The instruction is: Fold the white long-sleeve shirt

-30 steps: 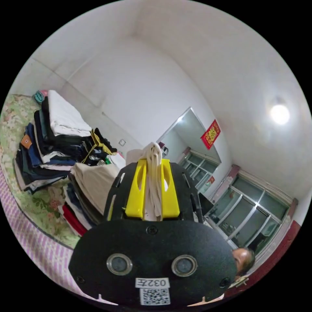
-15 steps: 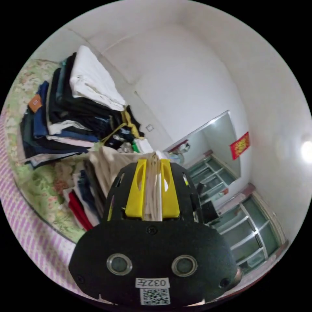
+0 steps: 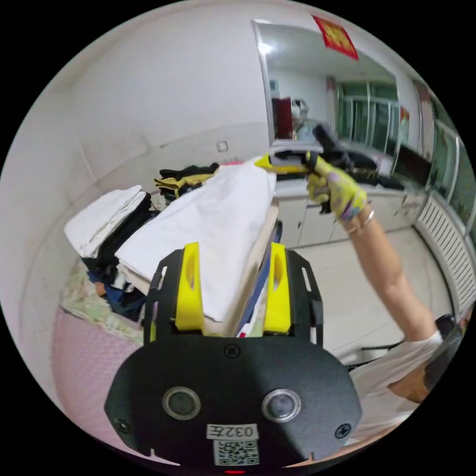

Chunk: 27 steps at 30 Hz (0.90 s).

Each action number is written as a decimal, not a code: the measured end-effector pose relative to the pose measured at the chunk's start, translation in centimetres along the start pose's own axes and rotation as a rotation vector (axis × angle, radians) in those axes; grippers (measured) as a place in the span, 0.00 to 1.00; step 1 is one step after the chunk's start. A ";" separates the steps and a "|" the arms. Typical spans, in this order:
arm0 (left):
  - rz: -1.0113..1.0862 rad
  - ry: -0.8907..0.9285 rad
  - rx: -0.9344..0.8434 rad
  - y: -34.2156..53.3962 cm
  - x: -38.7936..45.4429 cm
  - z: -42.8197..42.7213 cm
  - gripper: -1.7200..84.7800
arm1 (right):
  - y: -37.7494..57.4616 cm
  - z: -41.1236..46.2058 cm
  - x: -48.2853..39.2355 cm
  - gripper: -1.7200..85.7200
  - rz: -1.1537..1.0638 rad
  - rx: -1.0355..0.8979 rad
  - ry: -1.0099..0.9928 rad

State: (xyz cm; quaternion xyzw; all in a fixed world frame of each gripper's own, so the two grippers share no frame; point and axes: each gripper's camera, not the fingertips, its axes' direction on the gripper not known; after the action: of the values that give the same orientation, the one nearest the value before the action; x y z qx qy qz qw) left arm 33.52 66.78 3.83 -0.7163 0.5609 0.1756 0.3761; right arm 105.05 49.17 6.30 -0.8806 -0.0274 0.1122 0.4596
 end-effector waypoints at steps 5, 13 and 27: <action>0.104 -0.233 -0.159 -2.1 5.6 4.1 0.17 | -0.4 -0.3 1.4 0.07 0.086 0.001 -0.119; 0.124 -0.273 -0.215 -4.5 6.5 3.2 0.10 | 0.1 0.1 -0.6 0.08 0.005 0.018 -0.107; -0.300 0.069 -0.057 -7.3 -6.6 -1.6 0.09 | 5.0 7.9 -10.6 0.17 -0.630 -0.320 0.421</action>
State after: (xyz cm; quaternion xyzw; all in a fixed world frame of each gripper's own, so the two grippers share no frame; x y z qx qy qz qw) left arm 38.05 70.74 11.82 -0.8080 0.4551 0.1087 0.3580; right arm 92.73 51.01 -0.29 -0.8933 -0.2180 -0.2225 0.3241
